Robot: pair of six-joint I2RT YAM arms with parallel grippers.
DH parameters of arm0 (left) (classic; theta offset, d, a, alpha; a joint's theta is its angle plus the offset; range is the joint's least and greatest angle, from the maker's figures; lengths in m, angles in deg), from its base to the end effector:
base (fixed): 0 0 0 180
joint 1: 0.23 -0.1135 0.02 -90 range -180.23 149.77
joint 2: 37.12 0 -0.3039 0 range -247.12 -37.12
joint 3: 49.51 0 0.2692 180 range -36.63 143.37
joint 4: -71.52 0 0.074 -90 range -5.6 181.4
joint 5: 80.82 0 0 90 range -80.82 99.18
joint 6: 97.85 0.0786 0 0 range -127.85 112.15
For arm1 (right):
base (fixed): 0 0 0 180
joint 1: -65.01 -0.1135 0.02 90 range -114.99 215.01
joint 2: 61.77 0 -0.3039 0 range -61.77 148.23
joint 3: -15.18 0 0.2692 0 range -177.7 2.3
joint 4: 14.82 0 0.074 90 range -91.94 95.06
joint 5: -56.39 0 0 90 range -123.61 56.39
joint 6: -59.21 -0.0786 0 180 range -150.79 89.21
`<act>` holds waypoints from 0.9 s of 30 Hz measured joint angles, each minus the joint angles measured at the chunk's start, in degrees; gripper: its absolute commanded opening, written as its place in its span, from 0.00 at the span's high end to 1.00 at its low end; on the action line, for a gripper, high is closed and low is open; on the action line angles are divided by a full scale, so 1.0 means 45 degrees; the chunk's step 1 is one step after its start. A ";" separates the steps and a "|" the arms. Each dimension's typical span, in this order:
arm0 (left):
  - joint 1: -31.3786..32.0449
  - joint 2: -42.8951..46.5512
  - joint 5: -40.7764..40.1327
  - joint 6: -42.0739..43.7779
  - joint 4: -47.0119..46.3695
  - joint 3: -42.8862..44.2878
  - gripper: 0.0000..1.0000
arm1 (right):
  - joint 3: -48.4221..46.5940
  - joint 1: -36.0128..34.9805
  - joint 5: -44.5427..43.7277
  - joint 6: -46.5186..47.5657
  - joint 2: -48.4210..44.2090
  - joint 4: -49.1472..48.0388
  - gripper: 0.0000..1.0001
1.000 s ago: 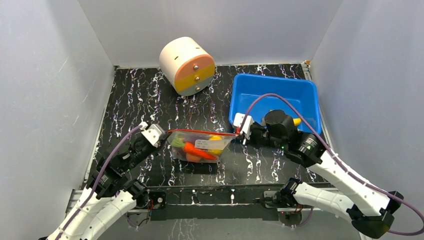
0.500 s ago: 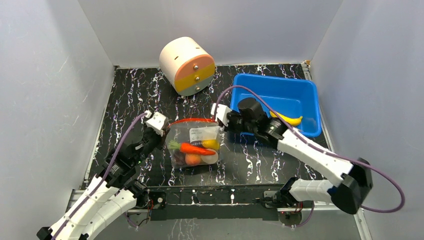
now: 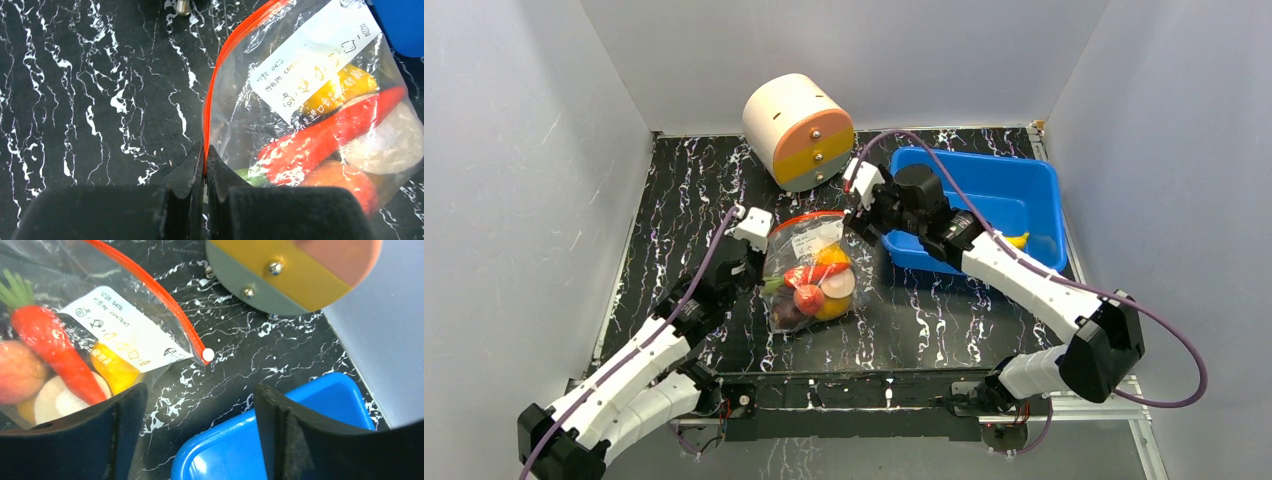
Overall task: Place the food in the zip-top bag and seal the zipper
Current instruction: Place the zipper food storage bag at the center of the board.
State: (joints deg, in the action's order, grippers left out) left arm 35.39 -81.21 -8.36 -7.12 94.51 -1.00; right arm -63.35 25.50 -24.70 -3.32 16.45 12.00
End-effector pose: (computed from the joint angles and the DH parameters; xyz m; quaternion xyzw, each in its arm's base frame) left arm 0.1856 -0.1038 0.2983 0.1657 0.7902 -0.0549 0.5875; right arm 0.2722 0.2402 0.3448 -0.5019 0.6845 0.1207 0.5147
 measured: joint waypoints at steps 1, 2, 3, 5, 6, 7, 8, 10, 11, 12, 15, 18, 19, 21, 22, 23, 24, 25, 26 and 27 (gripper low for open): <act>-0.0053 -0.0189 -0.0117 -0.0034 -0.0044 0.0000 1.00 | -0.0126 0.0000 -0.0034 -0.0340 -0.0078 -0.0010 0.03; -0.0102 -0.0355 -0.0223 -0.0073 -0.0073 0.0010 0.96 | -0.0180 0.0000 -0.0044 -0.0622 -0.0209 -0.0010 0.02; -0.0165 -0.0495 -0.0321 -0.0083 -0.0092 0.0034 0.90 | -0.0194 0.0000 -0.0039 -0.0918 -0.0452 -0.0005 0.02; -0.0238 -0.0763 -0.0529 -0.0087 -0.0102 0.0175 0.67 | -0.0194 0.0000 -0.0024 -0.1520 -0.1122 0.0063 0.02; -0.0262 -0.0889 -0.0656 -0.0097 -0.0083 0.0306 0.51 | -0.0189 0.0000 -0.0015 -0.1851 -0.1525 0.0073 0.02; -0.0287 -0.0996 -0.0733 -0.0107 -0.0073 0.0476 0.41 | -0.0185 0.0000 -0.0005 -0.2205 -0.1894 0.0053 0.02; -0.0291 -0.1059 -0.0787 -0.0087 -0.0039 0.0636 0.36 | -0.0136 0.0000 -0.0015 -0.2628 -0.2317 -0.0039 0.02; -0.0301 -0.1132 -0.0874 -0.0189 0.0068 0.1073 0.19 | 0.0049 0.0000 -0.0146 -0.3609 -0.3070 -0.0228 0.02; -0.0301 -0.1137 -0.0874 -0.0223 0.0151 0.1297 0.04 | 0.0170 -0.0005 -0.0267 -0.4148 -0.3376 -0.0301 0.02; -0.0306 -0.1132 -0.0845 -0.0238 0.0238 0.1515 0.02 | 0.0282 -0.0005 -0.0413 -0.4687 -0.3604 -0.0296 0.02; -0.0306 -0.1073 -0.0539 -0.0345 0.0476 0.1991 0.02 | 0.0491 -0.0005 -0.0913 -0.6217 -0.3803 -0.0097 0.02; -0.0306 -0.0763 0.0083 -0.0413 0.0792 0.2147 0.02 | 0.0636 -0.0005 -0.1316 -0.7499 -0.3759 0.0350 0.02; -0.0306 -0.0651 0.0243 -0.0491 0.0879 0.2161 0.02 | 0.0699 -0.0005 -0.1428 -0.7917 -0.3759 0.0510 0.02; -0.0306 -0.0393 0.0729 -0.0816 0.1122 0.2254 0.02 | 0.0845 -0.0005 -0.1627 -0.8777 -0.3774 0.0631 0.02; -0.0306 -0.0277 0.0981 -0.1015 0.1200 0.2336 0.02 | 0.0933 -0.0005 -0.1715 -0.9126 -0.3793 0.0661 0.02; -0.0306 -0.0194 0.1214 -0.1219 0.1234 0.2419 0.02 | 0.1015 -0.0005 -0.1778 -0.9403 -0.3823 0.0675 0.02; -0.0306 -0.0107 0.1462 -0.1472 0.1243 0.2526 0.02 | 0.1137 -0.0005 -0.1894 -0.9719 -0.3881 0.0714 0.02; -0.0306 -0.0039 0.1651 -0.1749 0.1239 0.2618 0.02 | 0.1282 -0.0005 -0.2016 -1.0010 -0.3973 0.0777 0.02; -0.0306 0.0024 0.1797 -0.2040 0.1229 0.2696 0.02 | 0.1452 -0.0005 -0.2147 -1.0297 -0.4080 0.0831 0.02; -0.0306 0.0087 0.1904 -0.2293 0.1224 0.2735 0.02 | 0.1627 -0.0005 -0.2322 -1.0603 -0.4201 0.0894 0.02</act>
State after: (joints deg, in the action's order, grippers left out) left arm 34.01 -80.82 0.21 -17.43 100.02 11.31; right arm -56.03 25.48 -35.15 -51.04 -2.46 16.02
